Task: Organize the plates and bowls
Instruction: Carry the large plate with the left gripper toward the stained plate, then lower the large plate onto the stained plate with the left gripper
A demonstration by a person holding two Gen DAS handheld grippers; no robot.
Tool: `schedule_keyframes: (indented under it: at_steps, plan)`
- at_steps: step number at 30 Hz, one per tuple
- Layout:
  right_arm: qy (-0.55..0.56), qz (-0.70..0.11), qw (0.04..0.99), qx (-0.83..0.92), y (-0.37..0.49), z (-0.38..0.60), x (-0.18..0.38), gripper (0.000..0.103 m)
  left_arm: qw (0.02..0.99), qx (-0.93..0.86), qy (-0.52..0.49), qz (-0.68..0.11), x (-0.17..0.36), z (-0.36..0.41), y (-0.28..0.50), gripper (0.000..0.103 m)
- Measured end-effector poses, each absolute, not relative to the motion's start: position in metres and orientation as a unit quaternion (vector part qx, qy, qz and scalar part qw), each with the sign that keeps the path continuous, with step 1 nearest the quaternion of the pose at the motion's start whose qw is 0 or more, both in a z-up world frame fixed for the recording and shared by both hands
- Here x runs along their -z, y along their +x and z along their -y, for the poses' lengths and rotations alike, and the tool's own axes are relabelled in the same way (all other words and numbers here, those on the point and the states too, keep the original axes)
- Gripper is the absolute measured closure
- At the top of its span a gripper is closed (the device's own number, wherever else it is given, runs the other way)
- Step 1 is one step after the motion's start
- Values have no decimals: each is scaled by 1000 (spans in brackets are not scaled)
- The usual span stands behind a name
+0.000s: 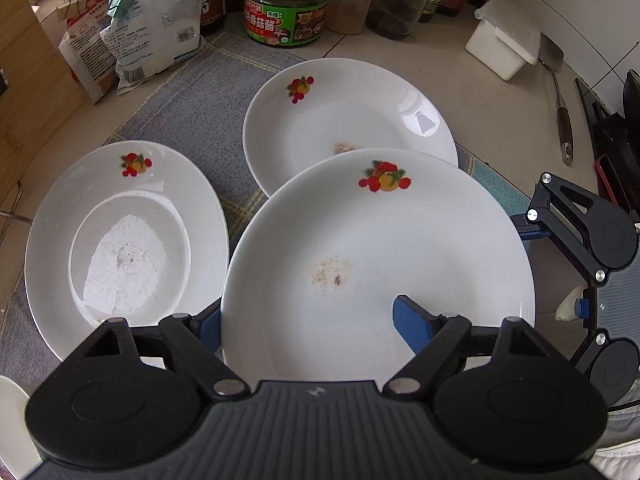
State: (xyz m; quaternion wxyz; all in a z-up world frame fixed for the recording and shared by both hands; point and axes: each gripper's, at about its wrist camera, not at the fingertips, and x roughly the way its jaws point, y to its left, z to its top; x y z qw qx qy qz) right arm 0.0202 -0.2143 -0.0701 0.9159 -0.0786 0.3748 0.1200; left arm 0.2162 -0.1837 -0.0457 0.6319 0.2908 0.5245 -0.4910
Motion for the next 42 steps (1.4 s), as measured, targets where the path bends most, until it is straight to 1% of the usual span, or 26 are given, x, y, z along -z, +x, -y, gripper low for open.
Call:
schedule_keyframes:
  at_steps: [13, 31, 42]
  plan:
    - [-65, -372, 921, -93, 22, 252, 67, 0, 619, 507, 311, -513, 45, 229, 220, 19]
    - [-46, -381, 921, -70, 33, 298, 76, 0, 598, 519, 330, -514, 63, 286, 230, 19]
    - [-39, -392, 917, -56, 39, 311, 81, 0, 587, 528, 328, -519, 74, 307, 238, 19]
